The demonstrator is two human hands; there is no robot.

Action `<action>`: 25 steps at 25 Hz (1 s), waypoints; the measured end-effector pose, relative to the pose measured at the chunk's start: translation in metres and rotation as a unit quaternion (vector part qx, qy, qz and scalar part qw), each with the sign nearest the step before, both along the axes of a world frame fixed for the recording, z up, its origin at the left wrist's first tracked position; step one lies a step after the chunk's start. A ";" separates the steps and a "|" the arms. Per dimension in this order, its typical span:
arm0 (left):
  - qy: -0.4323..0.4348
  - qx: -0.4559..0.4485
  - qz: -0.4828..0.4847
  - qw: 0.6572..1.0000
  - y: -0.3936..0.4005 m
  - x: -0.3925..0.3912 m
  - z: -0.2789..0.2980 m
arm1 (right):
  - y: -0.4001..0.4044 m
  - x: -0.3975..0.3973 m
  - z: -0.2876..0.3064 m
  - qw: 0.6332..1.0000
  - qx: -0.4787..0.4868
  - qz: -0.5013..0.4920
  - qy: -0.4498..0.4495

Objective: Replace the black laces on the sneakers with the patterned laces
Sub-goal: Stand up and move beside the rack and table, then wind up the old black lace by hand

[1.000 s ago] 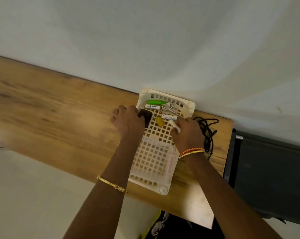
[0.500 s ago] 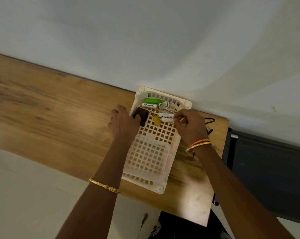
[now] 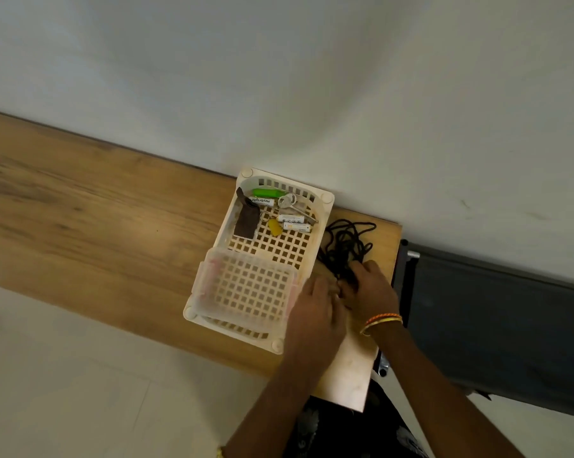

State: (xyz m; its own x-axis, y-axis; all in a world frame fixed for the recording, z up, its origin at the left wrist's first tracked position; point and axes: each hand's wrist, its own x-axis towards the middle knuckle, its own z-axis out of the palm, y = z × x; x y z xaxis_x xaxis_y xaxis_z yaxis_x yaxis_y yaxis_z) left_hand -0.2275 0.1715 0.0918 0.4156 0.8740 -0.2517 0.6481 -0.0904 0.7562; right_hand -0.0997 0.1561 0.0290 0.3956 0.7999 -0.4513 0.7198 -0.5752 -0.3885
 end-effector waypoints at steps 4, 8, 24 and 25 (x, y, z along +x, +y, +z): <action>0.069 -0.101 0.012 0.992 -0.017 0.016 -0.023 | -0.001 0.005 0.008 0.979 0.137 -0.127 0.086; 0.037 -0.074 0.029 0.996 -0.011 0.011 -0.014 | 0.006 0.032 0.070 0.956 0.190 -0.135 0.176; -0.146 -0.018 -0.035 0.989 0.057 0.022 0.275 | 0.023 0.047 0.431 0.875 0.268 -0.147 0.377; -0.143 0.000 -0.065 0.988 0.057 0.025 0.295 | 0.019 0.048 0.444 0.893 0.263 -0.123 0.344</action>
State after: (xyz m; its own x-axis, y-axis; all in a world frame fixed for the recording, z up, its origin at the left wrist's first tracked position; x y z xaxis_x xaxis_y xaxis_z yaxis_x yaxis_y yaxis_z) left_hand -0.2020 0.2288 0.3871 0.5786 0.8085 -0.1074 0.3904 -0.1590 0.9068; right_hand -0.0518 0.1749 0.4733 0.3631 0.8997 -0.2424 0.0837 -0.2906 -0.9532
